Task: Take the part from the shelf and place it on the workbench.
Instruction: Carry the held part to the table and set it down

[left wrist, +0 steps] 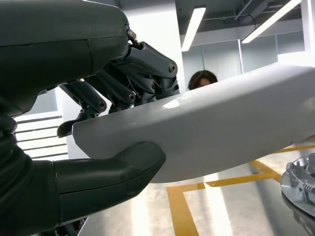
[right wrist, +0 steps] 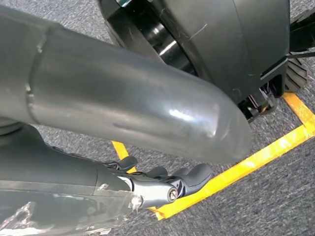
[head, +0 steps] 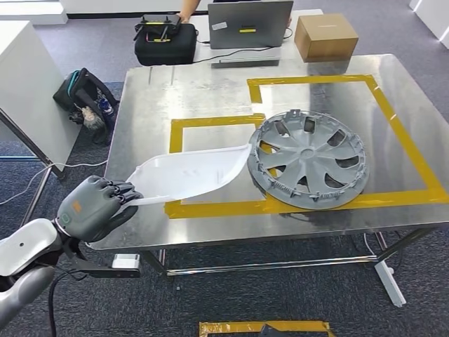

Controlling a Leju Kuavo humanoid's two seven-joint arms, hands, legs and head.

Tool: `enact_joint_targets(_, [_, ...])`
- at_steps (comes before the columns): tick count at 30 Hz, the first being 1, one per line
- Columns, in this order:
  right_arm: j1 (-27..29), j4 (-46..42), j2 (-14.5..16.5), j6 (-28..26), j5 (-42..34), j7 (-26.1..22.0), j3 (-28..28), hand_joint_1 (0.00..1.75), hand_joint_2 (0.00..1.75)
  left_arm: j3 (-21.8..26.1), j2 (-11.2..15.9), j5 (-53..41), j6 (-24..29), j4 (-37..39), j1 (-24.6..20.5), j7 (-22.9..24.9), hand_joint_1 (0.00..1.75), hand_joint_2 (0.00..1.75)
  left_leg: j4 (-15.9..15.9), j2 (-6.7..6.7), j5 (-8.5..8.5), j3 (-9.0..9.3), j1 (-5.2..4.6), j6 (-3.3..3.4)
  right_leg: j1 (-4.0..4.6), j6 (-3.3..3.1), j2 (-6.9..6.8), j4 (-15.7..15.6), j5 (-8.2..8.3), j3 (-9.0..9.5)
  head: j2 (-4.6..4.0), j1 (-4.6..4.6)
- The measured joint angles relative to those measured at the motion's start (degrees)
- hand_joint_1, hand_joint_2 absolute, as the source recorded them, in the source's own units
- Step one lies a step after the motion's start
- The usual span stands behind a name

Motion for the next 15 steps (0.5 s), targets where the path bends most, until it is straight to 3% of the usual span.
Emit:
enact_joint_targets(7, [0.0,0.4,0.6,1.1,1.0,0.3,-1.7,0.00,0.00,-1.6,-3.0,1.0,-2.9,1.2,-4.0,2.9,1.75,1.75,0.0,0.00,0.02,-0.01,0.00,0.02,0.00,0.01,0.01,0.0,0.01,0.01,0.00,0.01])
enact_joint_targets(15, [0.1,0.8,0.8,1.4,1.2,0.3,-2.2,0.00,0.00,-2.5,-4.2,1.3,-3.1,1.8,-5.2,3.2,1.75,1.75,0.0,0.00,0.02,-0.01,0.00,0.02,0.00,0.01,0.01,0.0,0.01,0.01,0.00,0.01])
